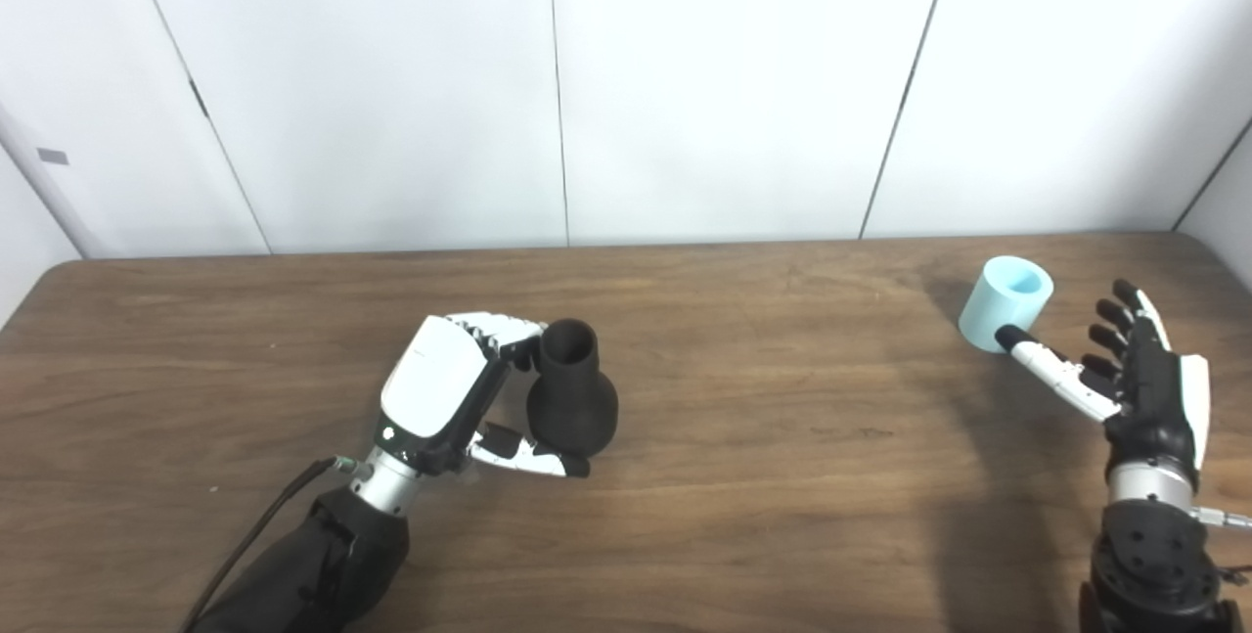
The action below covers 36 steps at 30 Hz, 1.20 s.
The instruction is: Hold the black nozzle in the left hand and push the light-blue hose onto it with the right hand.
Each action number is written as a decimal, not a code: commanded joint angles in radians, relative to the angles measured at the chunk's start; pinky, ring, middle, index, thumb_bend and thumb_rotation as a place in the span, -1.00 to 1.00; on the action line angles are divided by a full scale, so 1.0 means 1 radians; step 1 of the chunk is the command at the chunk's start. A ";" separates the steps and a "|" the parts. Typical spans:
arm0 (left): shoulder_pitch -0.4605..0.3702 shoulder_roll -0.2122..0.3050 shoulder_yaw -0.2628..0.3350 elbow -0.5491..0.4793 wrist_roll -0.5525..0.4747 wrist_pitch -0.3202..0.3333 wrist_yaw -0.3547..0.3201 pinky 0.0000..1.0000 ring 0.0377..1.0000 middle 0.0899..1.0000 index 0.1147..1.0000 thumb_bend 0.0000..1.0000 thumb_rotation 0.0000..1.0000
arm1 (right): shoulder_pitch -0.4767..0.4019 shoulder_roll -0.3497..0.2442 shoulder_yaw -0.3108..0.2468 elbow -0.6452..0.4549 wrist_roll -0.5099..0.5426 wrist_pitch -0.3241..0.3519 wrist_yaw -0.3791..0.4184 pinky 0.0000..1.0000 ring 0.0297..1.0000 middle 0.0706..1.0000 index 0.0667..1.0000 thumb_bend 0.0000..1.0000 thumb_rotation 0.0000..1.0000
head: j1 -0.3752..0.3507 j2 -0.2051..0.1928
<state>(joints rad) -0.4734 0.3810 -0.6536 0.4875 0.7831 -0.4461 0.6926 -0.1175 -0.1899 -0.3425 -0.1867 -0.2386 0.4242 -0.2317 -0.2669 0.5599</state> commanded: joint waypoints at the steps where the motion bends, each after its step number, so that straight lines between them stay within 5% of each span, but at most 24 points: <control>1: 0.205 -0.146 -0.126 0.154 -0.054 -0.024 0.036 -0.26 -0.22 -0.19 -0.11 0.04 -1.00 | -0.073 -0.036 0.007 -0.007 -0.008 -0.019 -0.008 0.54 0.68 0.73 0.81 0.81 -0.28 | 0.000 0.001; 13: 0.206 -0.135 -0.141 0.151 -0.054 -0.024 0.039 -0.29 -0.25 -0.20 -0.10 0.04 -1.00 | -0.114 -0.066 0.012 0.076 0.005 0.017 0.006 0.54 0.66 0.71 0.81 0.74 -0.31 | -0.011 0.007; 26: 0.215 -0.136 -0.132 0.143 -0.058 -0.024 0.023 -0.27 -0.23 -0.19 -0.11 0.04 -1.00 | -0.177 -0.098 0.027 0.170 0.030 -0.028 0.003 0.57 0.70 0.74 0.83 0.76 -0.30 | -0.014 0.010; 36: 0.219 -0.133 -0.142 0.144 -0.069 -0.024 0.032 -0.28 -0.24 -0.20 -0.10 0.04 -1.00 | -0.247 -0.109 0.029 0.236 0.029 0.015 -0.009 0.51 0.66 0.73 0.75 0.75 -0.30 | -0.016 0.018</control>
<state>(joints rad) -0.4793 0.3875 -0.6733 0.4877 0.7821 -0.4460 0.6894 -0.2786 -0.2549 -0.3120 0.0663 -0.2117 0.4561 -0.2326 -0.2838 0.5768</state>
